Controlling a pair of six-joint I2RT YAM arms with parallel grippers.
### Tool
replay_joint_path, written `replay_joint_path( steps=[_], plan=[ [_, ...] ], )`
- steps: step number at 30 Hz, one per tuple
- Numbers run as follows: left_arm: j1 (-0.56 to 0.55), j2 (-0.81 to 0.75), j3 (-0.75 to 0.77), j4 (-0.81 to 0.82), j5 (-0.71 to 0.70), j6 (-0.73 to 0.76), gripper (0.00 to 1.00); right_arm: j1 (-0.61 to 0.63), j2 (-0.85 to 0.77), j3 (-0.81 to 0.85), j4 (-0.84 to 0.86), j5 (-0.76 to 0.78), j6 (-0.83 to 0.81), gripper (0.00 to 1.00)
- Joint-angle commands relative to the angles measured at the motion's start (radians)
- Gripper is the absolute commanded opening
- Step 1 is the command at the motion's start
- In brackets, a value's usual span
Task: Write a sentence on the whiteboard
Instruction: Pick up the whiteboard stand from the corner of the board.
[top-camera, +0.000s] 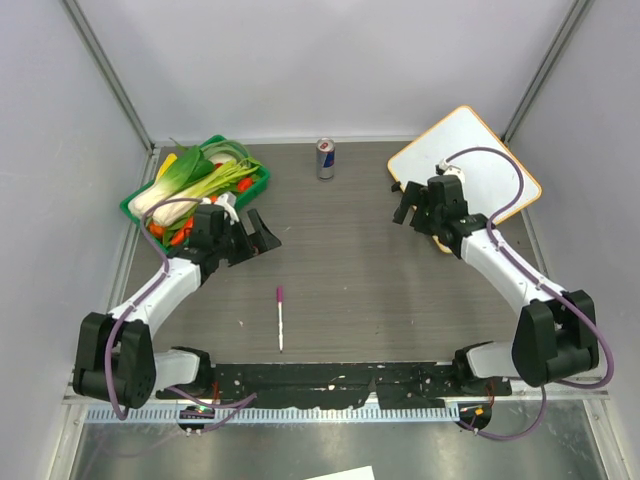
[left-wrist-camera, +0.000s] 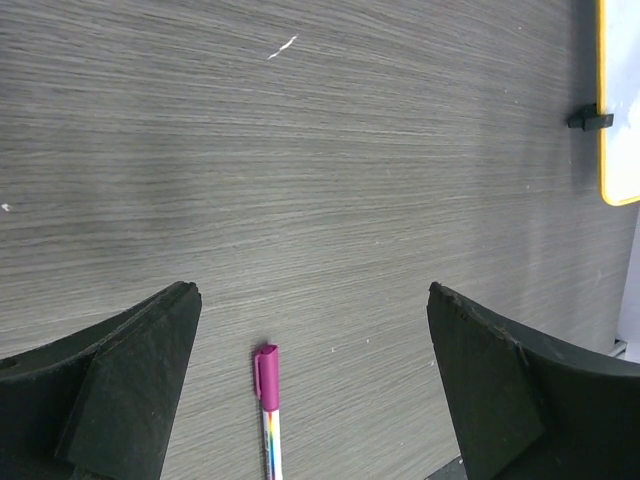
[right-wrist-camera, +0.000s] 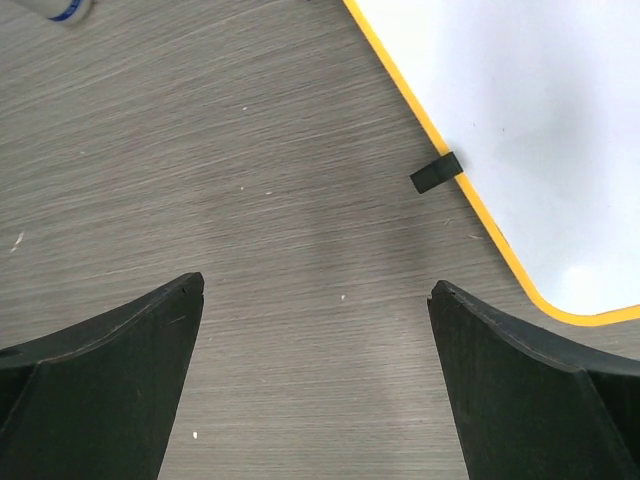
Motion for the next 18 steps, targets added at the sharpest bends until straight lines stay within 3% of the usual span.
replay_joint_path(
  steps=[1,5,18],
  plan=[
    [0.002,0.005,0.012,0.095,0.073,-0.028,1.0,0.048,0.053,0.115,-0.124,0.176,0.015,0.99],
    [0.004,0.02,0.012,0.1,0.09,-0.033,1.0,0.08,0.096,0.142,-0.155,0.259,0.099,0.99],
    [0.004,-0.023,0.003,0.077,0.101,-0.021,1.0,0.107,0.19,0.222,-0.192,0.271,0.272,0.96]
  ],
)
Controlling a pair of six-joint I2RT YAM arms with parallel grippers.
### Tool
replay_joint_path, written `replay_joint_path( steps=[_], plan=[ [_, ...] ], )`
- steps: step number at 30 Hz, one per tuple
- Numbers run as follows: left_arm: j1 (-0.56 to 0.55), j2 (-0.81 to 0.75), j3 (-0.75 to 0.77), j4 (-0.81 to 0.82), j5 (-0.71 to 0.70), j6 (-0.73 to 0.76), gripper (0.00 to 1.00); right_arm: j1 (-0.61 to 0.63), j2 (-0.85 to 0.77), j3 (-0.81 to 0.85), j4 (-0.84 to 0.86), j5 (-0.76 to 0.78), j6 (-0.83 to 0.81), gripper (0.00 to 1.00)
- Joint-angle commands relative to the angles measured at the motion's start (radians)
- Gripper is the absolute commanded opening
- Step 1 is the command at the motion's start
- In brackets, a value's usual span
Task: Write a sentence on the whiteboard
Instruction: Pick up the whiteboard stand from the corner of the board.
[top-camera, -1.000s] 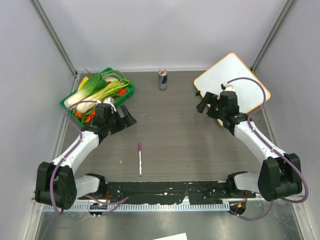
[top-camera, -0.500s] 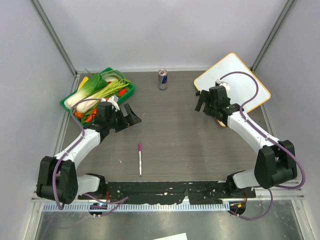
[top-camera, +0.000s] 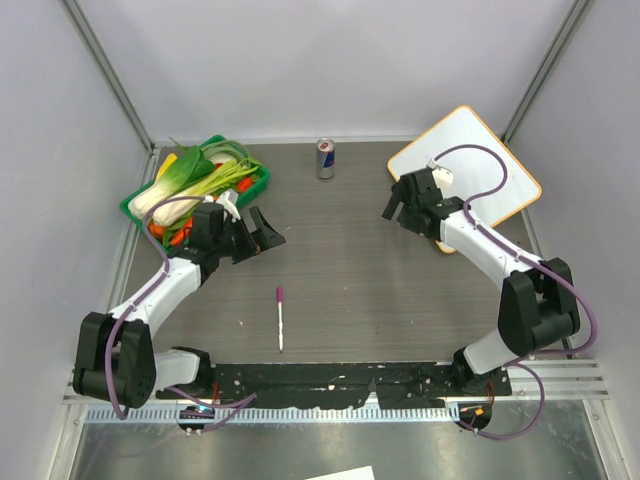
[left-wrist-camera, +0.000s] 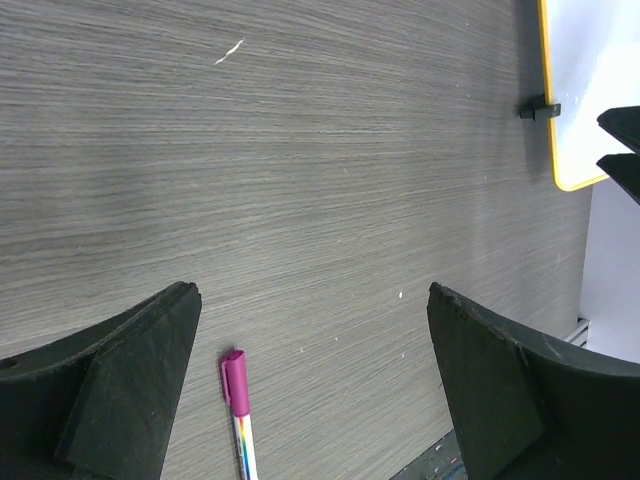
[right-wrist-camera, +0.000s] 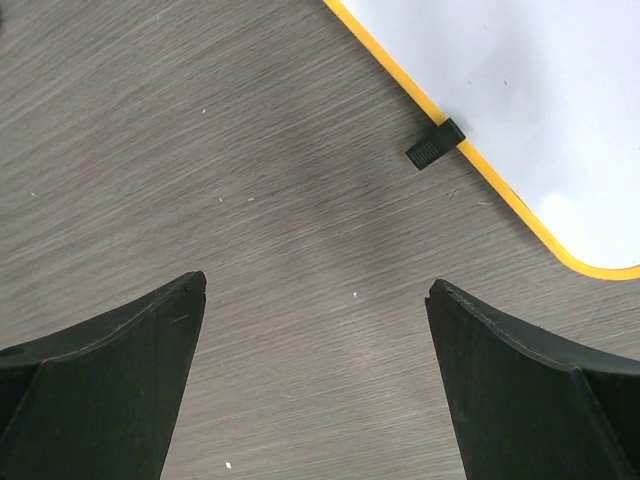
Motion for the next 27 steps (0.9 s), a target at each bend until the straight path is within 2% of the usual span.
replay_joint_path(
  steps=[1,4,10,19,27],
  plan=[
    [0.004,-0.03,0.003,0.02,0.015,0.005,1.0,0.003,-0.011,0.034,0.004,0.062,0.085,0.96],
    [0.004,-0.024,0.006,0.016,0.009,0.002,1.0,0.026,-0.009,0.034,-0.012,0.152,0.096,0.93],
    [0.004,-0.019,-0.009,0.017,0.001,-0.001,1.0,0.053,0.049,0.024,-0.026,0.195,0.171,0.84],
    [0.005,-0.032,-0.028,0.006,-0.002,0.015,1.0,0.08,0.253,0.126,-0.091,0.387,0.317,0.75],
    [0.005,-0.019,-0.026,0.013,0.003,0.018,1.0,0.078,0.382,0.212,-0.143,0.504,0.387,0.72]
  ],
)
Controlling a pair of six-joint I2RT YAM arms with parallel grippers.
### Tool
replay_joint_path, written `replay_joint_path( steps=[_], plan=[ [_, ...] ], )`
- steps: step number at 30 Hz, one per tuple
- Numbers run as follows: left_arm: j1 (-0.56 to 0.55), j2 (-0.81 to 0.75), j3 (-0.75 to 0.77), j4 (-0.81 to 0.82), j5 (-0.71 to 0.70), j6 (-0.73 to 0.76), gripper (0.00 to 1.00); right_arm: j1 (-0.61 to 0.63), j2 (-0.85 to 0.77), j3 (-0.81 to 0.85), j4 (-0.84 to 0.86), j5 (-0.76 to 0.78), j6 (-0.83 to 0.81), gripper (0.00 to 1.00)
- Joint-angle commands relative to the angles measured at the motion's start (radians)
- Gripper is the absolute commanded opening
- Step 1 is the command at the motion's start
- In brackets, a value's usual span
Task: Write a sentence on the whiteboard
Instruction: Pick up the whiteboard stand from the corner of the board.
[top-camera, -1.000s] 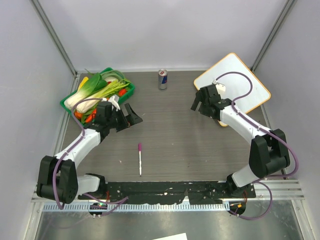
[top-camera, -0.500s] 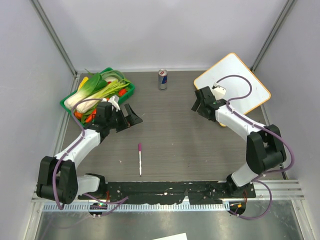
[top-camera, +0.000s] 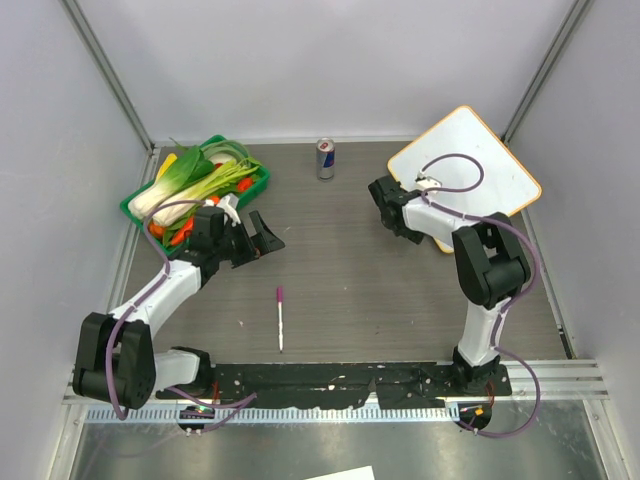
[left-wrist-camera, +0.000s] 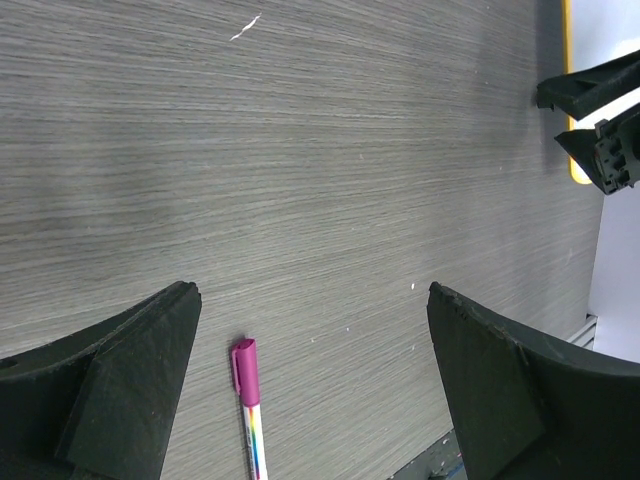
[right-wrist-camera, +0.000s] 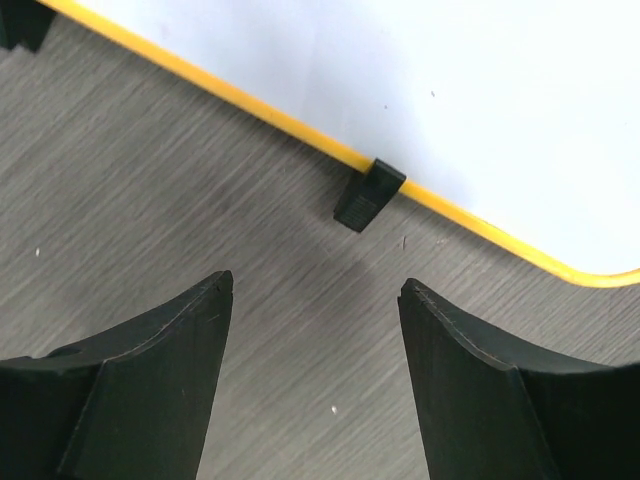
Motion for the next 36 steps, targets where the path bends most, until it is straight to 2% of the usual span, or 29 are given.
replay_joint_path(
  steps=[1,8,15,19,20,22,25,27,36],
  plan=[
    [0.005,-0.014,0.0,0.021,0.008,0.013,1.0,0.003,0.055,0.076,-0.051,0.133,0.085,0.71],
    [0.005,0.0,0.001,0.023,0.019,0.012,1.0,-0.043,0.115,0.081,-0.08,0.13,0.14,0.66],
    [0.004,0.026,0.003,0.04,0.036,0.004,1.0,-0.097,0.126,0.076,-0.04,0.13,0.113,0.62],
    [0.005,0.035,0.009,0.04,0.042,0.004,1.0,-0.108,0.149,0.098,-0.027,0.113,0.094,0.52],
    [0.004,0.036,0.01,0.04,0.044,0.004,1.0,-0.109,0.158,0.102,-0.027,0.11,0.091,0.43],
    [0.004,0.043,0.015,0.037,0.042,0.004,1.0,-0.111,0.17,0.107,-0.028,0.109,0.082,0.36],
    [0.005,0.04,0.021,0.025,0.044,0.001,1.0,-0.121,0.172,0.089,-0.03,0.101,0.077,0.16],
    [0.005,0.031,0.021,0.018,0.044,0.001,1.0,-0.124,0.163,0.064,-0.028,0.098,0.076,0.12],
    [0.005,0.002,0.016,0.006,0.042,0.004,1.0,-0.126,0.04,-0.114,0.056,0.015,-0.017,0.06]
  ],
)
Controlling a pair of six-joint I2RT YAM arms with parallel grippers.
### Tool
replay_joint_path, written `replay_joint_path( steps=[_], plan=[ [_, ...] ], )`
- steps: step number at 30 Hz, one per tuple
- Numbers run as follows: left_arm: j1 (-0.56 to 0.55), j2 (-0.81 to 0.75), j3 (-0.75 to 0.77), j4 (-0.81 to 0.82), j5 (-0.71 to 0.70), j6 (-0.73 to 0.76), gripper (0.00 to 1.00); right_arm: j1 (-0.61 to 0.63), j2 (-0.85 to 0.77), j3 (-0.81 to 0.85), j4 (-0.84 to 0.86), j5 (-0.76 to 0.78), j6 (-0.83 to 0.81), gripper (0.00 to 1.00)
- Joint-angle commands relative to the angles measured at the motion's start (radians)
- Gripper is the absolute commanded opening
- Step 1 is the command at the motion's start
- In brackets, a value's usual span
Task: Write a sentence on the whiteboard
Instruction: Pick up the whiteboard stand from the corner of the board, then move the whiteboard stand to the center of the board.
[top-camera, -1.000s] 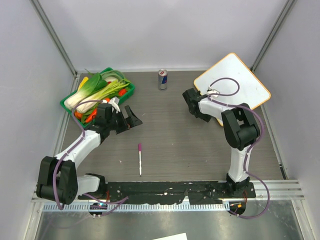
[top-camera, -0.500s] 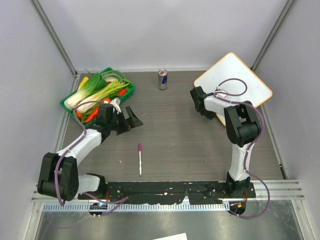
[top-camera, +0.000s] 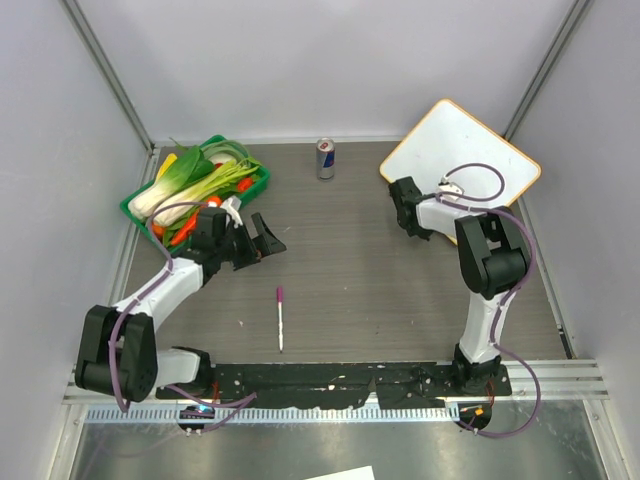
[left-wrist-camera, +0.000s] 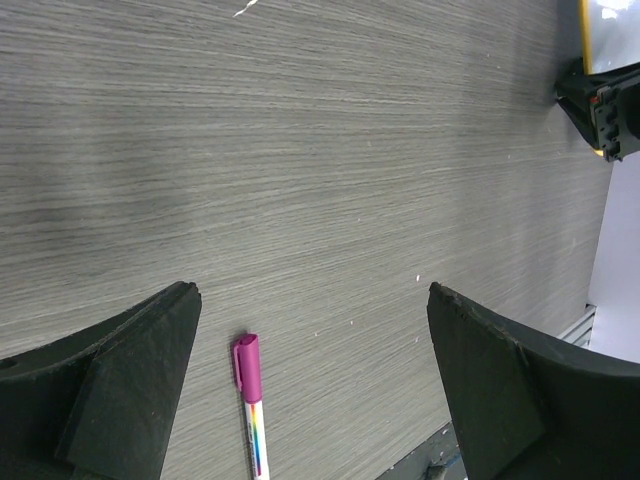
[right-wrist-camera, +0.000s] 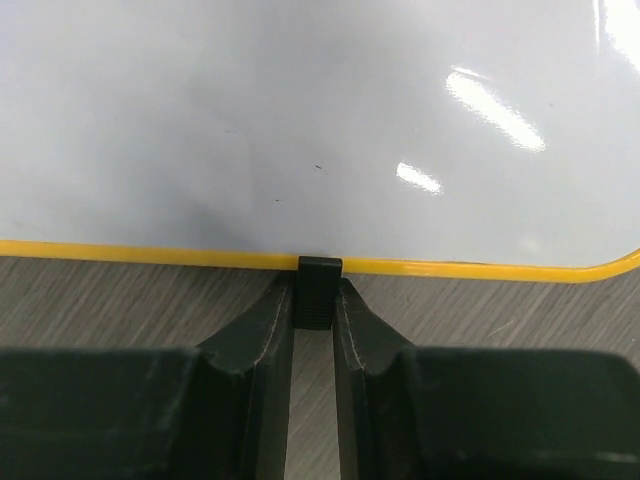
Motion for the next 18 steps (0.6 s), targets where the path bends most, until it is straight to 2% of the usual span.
replay_joint_path(
  steps=[1,6,13,18],
  plan=[
    [0.005,-0.045,0.016,0.008,0.021,0.001,1.0,0.006,-0.074,-0.123,0.002,-0.111,-0.103,0.03],
    [0.005,-0.071,0.002,0.017,0.03,-0.006,1.0,0.012,-0.175,-0.248,0.072,-0.196,-0.137,0.02],
    [0.004,-0.128,-0.036,0.026,0.033,-0.025,1.0,0.047,-0.267,-0.344,0.06,-0.253,-0.158,0.01],
    [0.004,-0.183,-0.04,0.01,0.022,-0.02,1.0,0.116,-0.339,-0.402,0.039,-0.279,-0.162,0.01]
  ],
)
